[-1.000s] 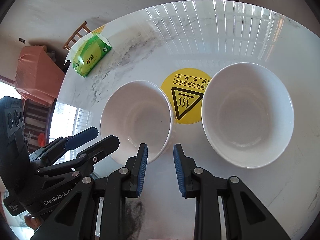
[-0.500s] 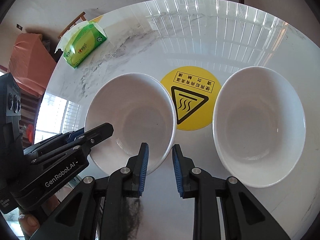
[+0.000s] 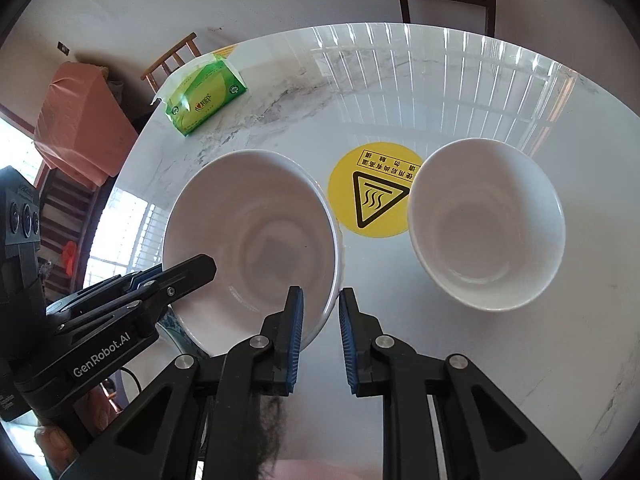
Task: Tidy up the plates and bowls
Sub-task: 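Grip the 'Rabbit' bowl rim with both tools and lift it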
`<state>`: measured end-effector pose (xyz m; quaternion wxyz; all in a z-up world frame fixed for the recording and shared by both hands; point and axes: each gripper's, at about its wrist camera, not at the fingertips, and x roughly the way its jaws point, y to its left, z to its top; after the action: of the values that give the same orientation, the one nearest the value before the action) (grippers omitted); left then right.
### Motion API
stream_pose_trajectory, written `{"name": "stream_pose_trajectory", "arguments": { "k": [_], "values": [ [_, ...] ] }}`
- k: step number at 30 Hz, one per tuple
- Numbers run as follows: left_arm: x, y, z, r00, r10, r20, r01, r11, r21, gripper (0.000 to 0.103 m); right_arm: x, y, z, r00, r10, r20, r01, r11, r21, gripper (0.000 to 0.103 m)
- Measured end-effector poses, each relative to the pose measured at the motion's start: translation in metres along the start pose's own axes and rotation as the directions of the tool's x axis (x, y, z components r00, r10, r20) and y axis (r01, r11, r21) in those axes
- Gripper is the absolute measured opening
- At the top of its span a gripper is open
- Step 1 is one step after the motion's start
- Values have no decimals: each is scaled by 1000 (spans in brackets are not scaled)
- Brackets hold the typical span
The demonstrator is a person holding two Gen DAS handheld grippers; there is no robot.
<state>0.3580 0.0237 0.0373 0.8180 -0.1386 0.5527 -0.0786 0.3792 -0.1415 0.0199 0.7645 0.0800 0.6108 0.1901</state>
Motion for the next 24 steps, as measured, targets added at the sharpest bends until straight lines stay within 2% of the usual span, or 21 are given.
{"name": "stream_pose_trajectory", "arguments": {
  "k": [8,13,24],
  "values": [
    [-48,-23,-46,997,-80,18,79,997,20,16,-56,0,-48,998,34,47,-33,999,-24,18],
    [-68,-38,-83,995,-98,12,97,993,62,17,-83,0,-83,997,39,62,-36,998,-45,18],
    [-82,-58,-154,993,-107,-49,112,987,114,17,-98,-4,-152,999,25,36,-22,997,-73,18]
  ]
}}
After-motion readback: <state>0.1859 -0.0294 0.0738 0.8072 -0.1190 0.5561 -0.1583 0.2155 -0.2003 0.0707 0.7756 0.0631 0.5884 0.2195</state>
